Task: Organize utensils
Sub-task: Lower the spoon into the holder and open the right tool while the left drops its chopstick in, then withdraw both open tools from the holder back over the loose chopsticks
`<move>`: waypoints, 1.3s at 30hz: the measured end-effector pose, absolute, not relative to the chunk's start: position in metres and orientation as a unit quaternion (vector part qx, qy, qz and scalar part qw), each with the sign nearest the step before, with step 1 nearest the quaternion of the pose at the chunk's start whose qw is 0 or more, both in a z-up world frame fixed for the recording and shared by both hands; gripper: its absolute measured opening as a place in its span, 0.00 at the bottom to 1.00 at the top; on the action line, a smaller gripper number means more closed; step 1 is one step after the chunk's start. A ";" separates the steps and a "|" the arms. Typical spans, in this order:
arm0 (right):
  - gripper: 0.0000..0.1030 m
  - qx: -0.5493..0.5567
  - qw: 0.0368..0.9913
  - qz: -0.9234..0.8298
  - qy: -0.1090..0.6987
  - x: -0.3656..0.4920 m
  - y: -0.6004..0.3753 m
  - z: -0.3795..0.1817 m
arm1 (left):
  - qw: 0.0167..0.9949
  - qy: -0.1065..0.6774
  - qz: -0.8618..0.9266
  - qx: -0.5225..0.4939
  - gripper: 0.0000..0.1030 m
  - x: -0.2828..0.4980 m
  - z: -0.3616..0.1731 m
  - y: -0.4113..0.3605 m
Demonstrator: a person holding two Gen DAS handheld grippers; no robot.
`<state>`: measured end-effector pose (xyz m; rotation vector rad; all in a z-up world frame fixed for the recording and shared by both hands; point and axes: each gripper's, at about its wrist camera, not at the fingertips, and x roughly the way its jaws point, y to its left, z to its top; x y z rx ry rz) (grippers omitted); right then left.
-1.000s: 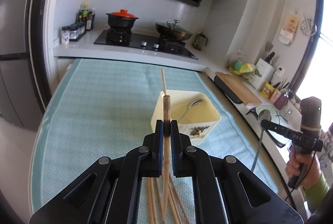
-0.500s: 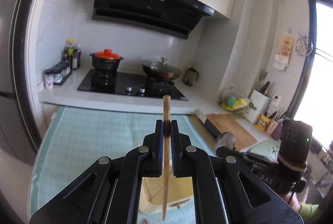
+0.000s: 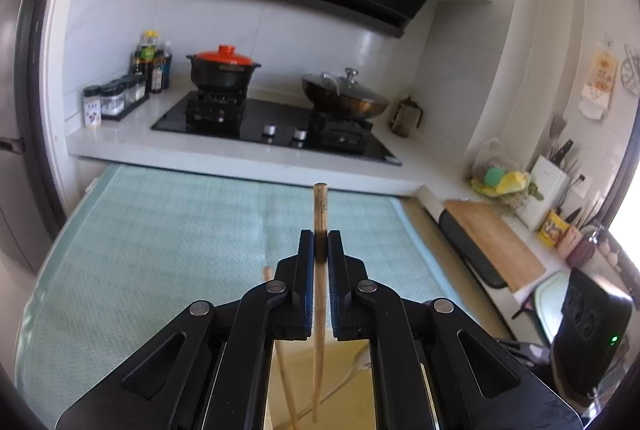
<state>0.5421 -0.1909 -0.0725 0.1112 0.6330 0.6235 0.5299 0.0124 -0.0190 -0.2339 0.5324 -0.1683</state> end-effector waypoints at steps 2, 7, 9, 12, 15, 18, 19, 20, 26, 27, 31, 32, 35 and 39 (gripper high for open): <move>0.04 0.043 0.896 0.299 0.324 0.543 -0.188 -0.080 | 0.949 0.283 -0.084 -0.109 0.04 0.535 -0.034 0.008; 0.08 0.025 0.891 0.263 0.368 0.556 -0.183 -0.094 | 0.936 0.332 -0.075 -0.094 0.06 0.543 -0.054 0.001; 0.25 0.018 0.892 0.253 0.375 0.559 -0.184 -0.092 | 0.932 0.343 -0.072 -0.097 0.17 0.539 -0.051 0.006; 0.58 0.024 0.904 0.246 0.350 0.551 -0.196 -0.071 | 0.935 0.332 -0.057 -0.106 0.50 0.519 -0.028 0.022; 0.58 0.016 0.916 0.225 0.330 0.530 -0.211 -0.041 | 0.947 0.305 -0.042 -0.091 0.74 0.483 0.006 0.044; 0.66 -0.024 0.929 0.184 0.320 0.498 -0.224 -0.016 | 0.956 0.290 -0.029 -0.048 0.90 0.433 0.033 0.066; 0.71 -0.039 0.931 0.174 0.318 0.485 -0.227 -0.011 | 0.957 0.286 -0.025 -0.032 0.94 0.414 0.038 0.073; 0.73 -0.055 0.932 0.165 0.317 0.468 -0.232 -0.008 | 0.958 0.284 -0.023 -0.016 0.95 0.393 0.042 0.080; 0.79 -0.082 0.927 0.148 0.334 0.381 -0.253 -0.026 | 0.955 0.293 -0.003 0.038 0.97 0.284 0.013 0.112; 0.79 -0.077 0.926 0.149 0.337 0.365 -0.256 -0.034 | 0.953 0.302 -0.007 0.034 0.97 0.271 0.002 0.116; 0.79 -0.027 0.928 0.161 0.335 0.307 -0.265 -0.068 | 0.939 0.343 -0.008 -0.022 0.97 0.226 -0.054 0.121; 0.79 -0.015 0.928 0.160 0.335 0.293 -0.266 -0.077 | 0.936 0.349 -0.006 -0.044 0.97 0.218 -0.068 0.122; 0.79 0.014 0.925 0.160 0.344 0.261 -0.263 -0.108 | 0.920 0.383 -0.021 -0.084 0.97 0.204 -0.104 0.112; 0.79 0.012 0.917 0.154 0.367 0.239 -0.250 -0.143 | 0.918 0.384 -0.009 -0.103 0.99 0.194 -0.127 0.095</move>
